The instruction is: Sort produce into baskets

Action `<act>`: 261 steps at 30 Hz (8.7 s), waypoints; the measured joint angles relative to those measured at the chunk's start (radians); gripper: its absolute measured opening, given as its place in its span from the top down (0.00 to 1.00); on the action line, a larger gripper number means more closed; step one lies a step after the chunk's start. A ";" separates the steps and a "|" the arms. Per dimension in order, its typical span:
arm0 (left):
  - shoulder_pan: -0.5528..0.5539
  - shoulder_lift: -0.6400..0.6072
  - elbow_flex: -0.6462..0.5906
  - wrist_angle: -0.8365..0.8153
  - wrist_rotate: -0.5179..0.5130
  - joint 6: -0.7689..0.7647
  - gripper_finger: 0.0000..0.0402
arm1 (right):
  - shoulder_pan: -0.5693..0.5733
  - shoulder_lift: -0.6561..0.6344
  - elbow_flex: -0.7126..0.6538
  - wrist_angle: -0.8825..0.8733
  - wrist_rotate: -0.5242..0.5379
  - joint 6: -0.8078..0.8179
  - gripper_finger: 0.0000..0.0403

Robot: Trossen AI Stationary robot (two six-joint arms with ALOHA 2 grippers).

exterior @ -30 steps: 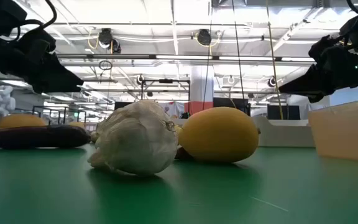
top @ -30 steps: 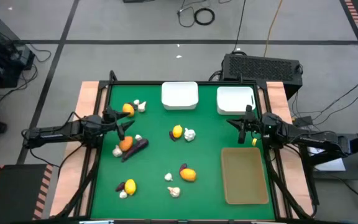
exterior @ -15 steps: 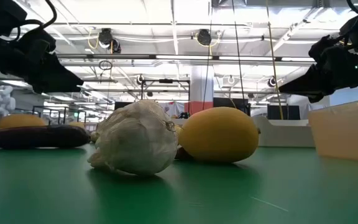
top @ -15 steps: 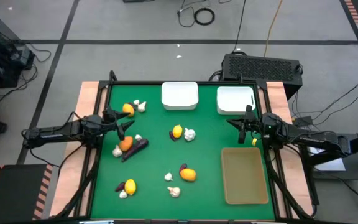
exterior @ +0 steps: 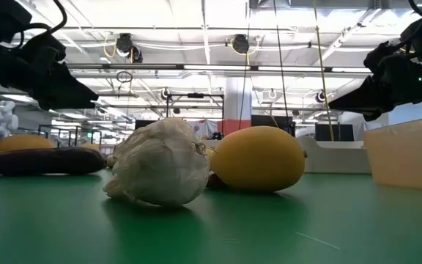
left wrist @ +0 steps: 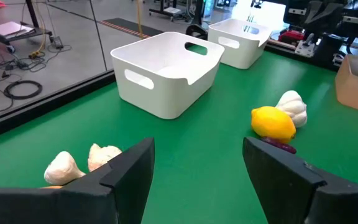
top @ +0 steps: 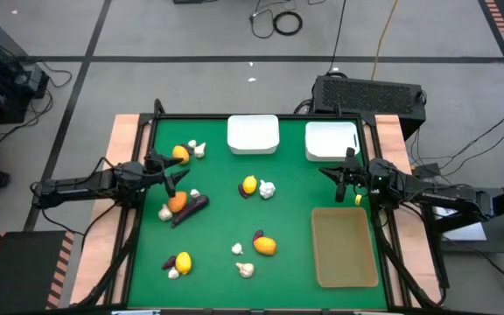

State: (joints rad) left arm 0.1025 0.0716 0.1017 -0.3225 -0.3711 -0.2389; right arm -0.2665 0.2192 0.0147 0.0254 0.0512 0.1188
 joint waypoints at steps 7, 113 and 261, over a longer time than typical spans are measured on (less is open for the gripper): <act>0.000 0.000 0.000 0.000 0.000 0.000 0.37 | 0.000 0.000 0.000 0.000 0.000 0.000 1.00; -0.229 0.594 0.420 -0.270 -0.131 -0.277 0.37 | 0.257 1.244 0.989 -0.251 -0.049 -0.307 0.55; 0.107 0.594 0.423 -0.299 0.060 -0.225 0.37 | 0.376 1.298 1.174 -0.442 0.054 0.103 0.22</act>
State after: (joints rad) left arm 0.2098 0.6655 0.5247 -0.6219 -0.3113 -0.4635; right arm 0.1091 1.5167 1.1887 -0.4170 0.1057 0.2217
